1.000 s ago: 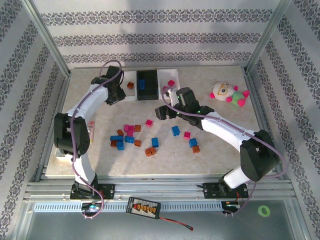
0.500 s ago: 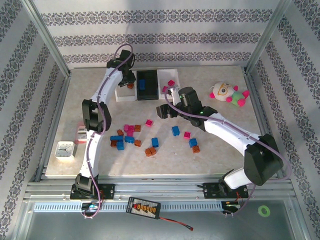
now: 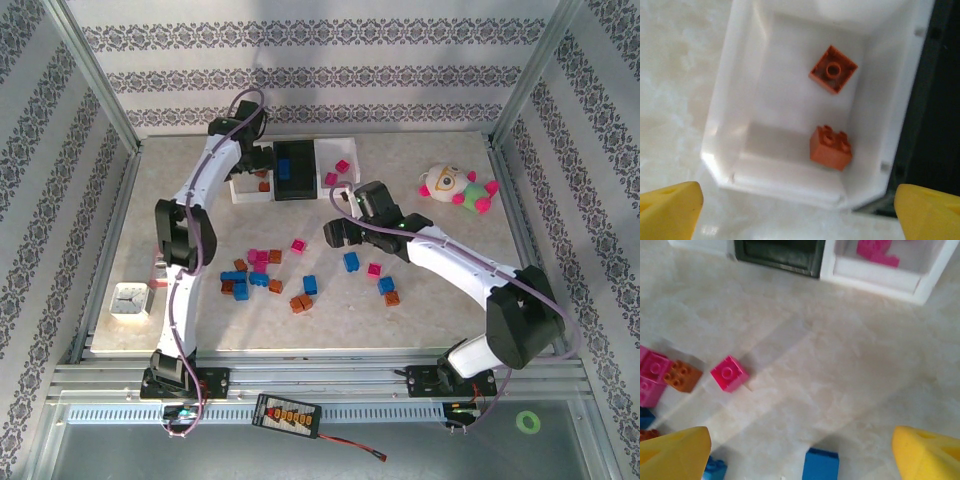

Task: Sort the legos into containers by color
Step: Place the lego in the container, then pick up the lego from the center of the table.

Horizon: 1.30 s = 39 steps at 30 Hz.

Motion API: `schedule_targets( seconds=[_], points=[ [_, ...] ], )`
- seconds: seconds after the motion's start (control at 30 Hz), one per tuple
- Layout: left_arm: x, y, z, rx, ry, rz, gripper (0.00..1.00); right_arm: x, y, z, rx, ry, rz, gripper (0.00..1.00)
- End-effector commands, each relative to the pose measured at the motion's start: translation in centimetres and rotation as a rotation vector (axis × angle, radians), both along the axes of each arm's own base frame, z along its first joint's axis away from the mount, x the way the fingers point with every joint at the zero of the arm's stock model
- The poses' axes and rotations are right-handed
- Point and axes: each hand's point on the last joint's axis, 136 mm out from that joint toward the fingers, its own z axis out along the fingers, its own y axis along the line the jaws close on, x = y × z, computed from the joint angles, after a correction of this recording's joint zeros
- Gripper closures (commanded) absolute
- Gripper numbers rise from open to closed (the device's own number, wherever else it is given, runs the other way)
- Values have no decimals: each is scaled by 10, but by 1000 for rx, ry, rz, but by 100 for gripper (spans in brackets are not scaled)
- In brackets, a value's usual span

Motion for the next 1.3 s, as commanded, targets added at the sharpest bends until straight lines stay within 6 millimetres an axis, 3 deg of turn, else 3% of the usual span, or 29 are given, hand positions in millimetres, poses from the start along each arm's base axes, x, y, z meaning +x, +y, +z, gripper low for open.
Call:
schedule_targets(
  seconds=[0.0,0.2,0.4,0.57,0.7,0.87,1.0,1.13,1.27],
  points=[
    [-17,-23,46,-3,-117,-133,1,-16,-17,-37,-116,144,-38,8],
    [-60,-61,50,-50,-294,-370,1,-24,-18,-70,-182,303,-49,14],
    [-123,-91,44,21,-465,-670,0,-23,-10,-91,-196,379,-46,24],
    [-176,-114,36,-33,-577,-884,0,-22,-5,-107,-201,427,-38,38],
    [-203,-122,31,-43,-626,-988,1,-23,-6,-110,-208,439,-50,57],
    [-226,-133,31,-63,-675,-1120,1,-20,-8,-99,-203,411,-62,74],
    [-239,-140,35,-76,-742,-1198,1,-8,0,-76,-160,353,-60,75],
    [-250,-147,38,-98,-817,-1247,1,20,20,-44,-73,233,-47,76],
    [-259,-151,37,-127,-921,-1253,1,61,48,-11,33,82,-39,76]
  ],
)
